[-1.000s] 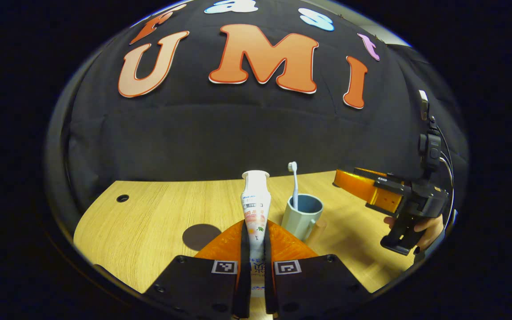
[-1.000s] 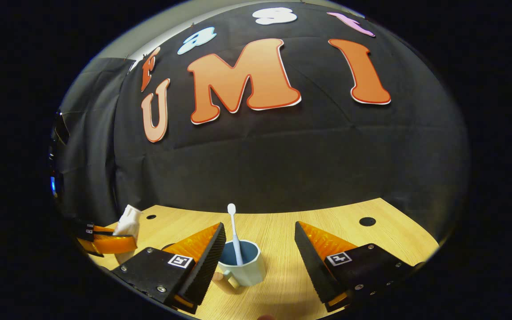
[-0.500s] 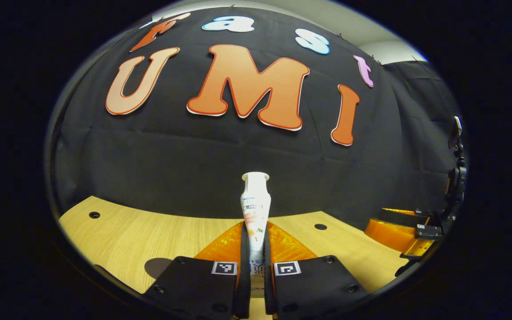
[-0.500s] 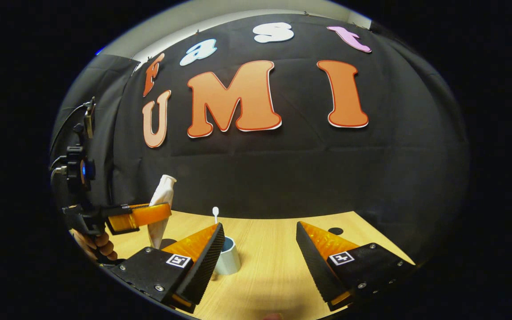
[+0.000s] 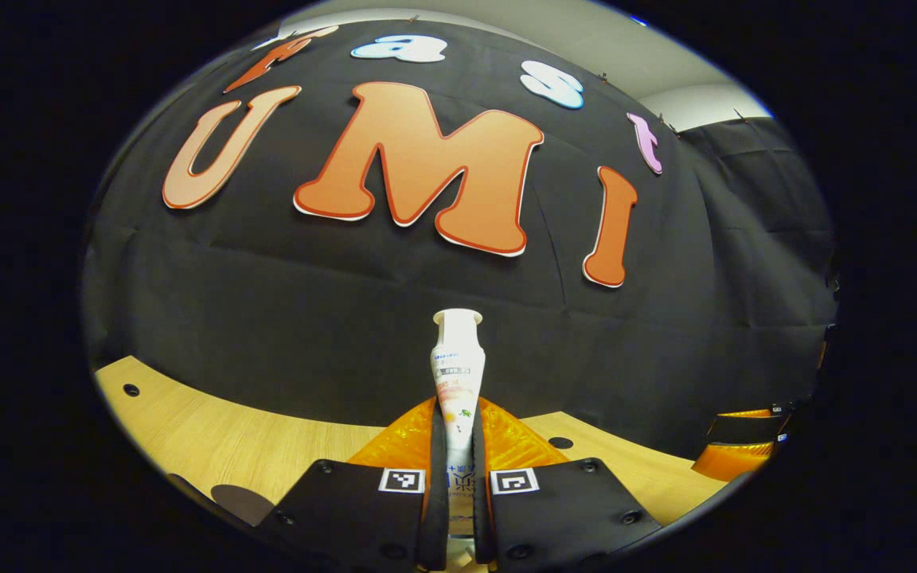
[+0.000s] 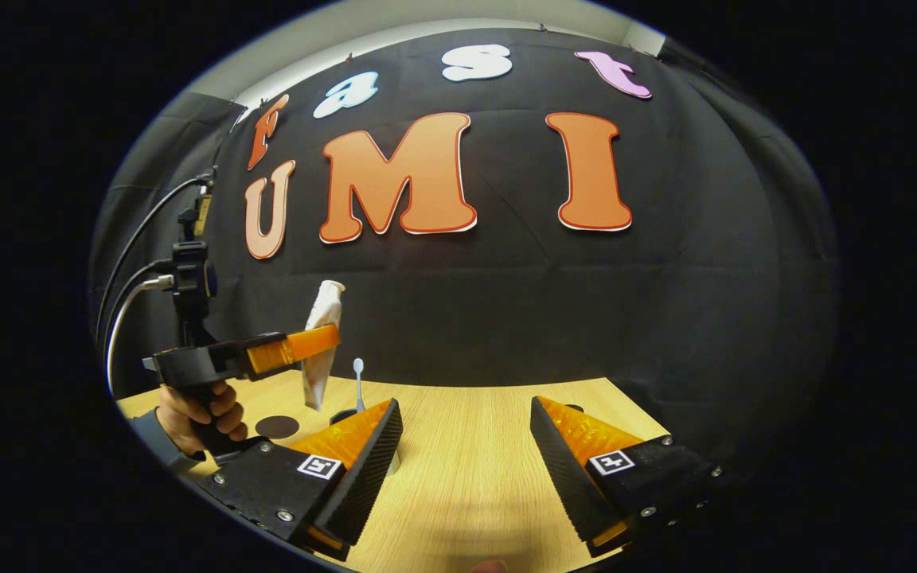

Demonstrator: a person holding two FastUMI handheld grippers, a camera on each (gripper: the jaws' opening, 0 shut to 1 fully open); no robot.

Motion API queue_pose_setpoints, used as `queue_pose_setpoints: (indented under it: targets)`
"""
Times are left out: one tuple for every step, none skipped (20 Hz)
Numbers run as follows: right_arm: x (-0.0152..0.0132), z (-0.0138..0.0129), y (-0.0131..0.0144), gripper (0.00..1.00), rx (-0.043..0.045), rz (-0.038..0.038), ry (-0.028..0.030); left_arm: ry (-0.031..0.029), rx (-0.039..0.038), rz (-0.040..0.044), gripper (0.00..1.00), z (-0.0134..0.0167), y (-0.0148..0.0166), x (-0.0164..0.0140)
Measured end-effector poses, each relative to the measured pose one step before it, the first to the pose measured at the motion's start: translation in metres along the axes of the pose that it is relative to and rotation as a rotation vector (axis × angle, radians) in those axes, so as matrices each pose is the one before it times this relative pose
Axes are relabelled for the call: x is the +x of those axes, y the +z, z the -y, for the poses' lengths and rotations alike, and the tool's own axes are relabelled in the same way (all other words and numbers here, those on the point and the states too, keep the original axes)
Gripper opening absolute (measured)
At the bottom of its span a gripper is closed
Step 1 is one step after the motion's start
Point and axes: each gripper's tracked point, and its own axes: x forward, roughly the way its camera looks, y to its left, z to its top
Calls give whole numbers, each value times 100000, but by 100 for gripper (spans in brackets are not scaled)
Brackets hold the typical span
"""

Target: Put the toothbrush and toothpaste on the desktop into the cup, then pick up the cup and place it on the coaster on the desktop.

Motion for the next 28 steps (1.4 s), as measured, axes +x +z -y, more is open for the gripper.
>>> queue_pose_setpoints:
  targets:
    - [20, 69, -89, 97, -340, -50, -51, -1004, 170, -363, 16, 264, -417, 625]
    - [10, 173, -194, 98, -436, -247, -514, -871, -282, -273, 16, 160, -616, 585]
    - [112, 161, -154, 97, -266, -108, -287, -661, -111, -367, 16, 42, -482, 464]
    - [32, 113, -222, 98, -162, -255, -135, -409, -235, -304, 16, 23, -524, 403]
    - [-3, 91, -103, 98, 73, -310, -184, -171, -36, -802, 16, -113, -521, 501]
    - [-332, 412, -200, 97, 248, -220, 132, 344, -350, -851, 16, -242, -803, 256]
    - [-209, 262, -148, 97, 150, -340, -410, -259, -687, -1056, 16, -134, -586, 194]
    - [86, 22, -187, 97, 130, 82, 119, 76, -806, -914, 17, -180, -744, 227]
    - [40, 175, -182, 98, 57, -652, -768, -4, -634, -901, 16, -77, -571, 228]
    - [52, 91, -204, 97, 182, -238, 170, 98, -172, -1034, 16, -188, -634, 97]
    - [37, 23, -240, 97, 173, -544, -144, 252, -141, -899, 16, -125, -484, 187]
    - [7, 25, -218, 97, 98, -370, 10, -557, -430, -1047, 16, 138, -567, -31]
    - [16, -56, -33, 97, -114, -198, -25, -164, -665, -247, 16, -12, -163, 96]
    - [23, 100, -71, 97, -104, -366, -630, 422, -25, -305, 17, -32, -52, -79]
    - [-21, -163, 0, 97, 84, -121, 138, -151, 313, -740, 17, -1, -153, -109]
    - [7, -77, -173, 97, 265, -488, -153, -1516, -145, -1154, 19, 225, -411, -154]
    - [-64, -287, -48, 98, 207, -503, 513, -2535, -616, -1056, 20, 350, -238, -306]
    - [-26, -390, -78, 98, 91, -633, 329, -2433, -1217, -1499, 22, 408, -268, -247]
    - [-4, -389, -108, 97, -48, -782, 469, -288, -433, -663, 24, -93, 24, -304]
    - [25, -387, -80, 97, -71, -896, 207, -100, 454, 769, 34, -126, 181, -345]
    - [-10, -468, -42, 97, -66, -729, 665, 545, 987, 238, 30, -157, 393, -690]
    - [-61, -585, -76, 97, -81, -930, 492, -278, 856, -211, 34, 168, 307, -856]
    - [-1, -657, -16, 97, -92, -839, 814, -274, 456, -688, 38, 97, 238, -847]
    - [40, -646, -66, 97, -47, -1179, 766, 64, 397, -973, 50, -191, 251, -993]
    - [74, -815, 71, 97, -67, -659, 1462, 515, -23, 415, 62, -218, 556, -864]
    - [150, -889, 23, 97, -127, -868, 1165, 683, -205, 416, 67, -464, 543, -1095]
    - [164, -766, 22, 97, 19, -675, 1104, 105, -416, 809, 73, -362, 563, -923]
    - [168, -725, -50, 97, 126, -762, 1072, 905, 256, 259, 73, -284, 359, -1149]
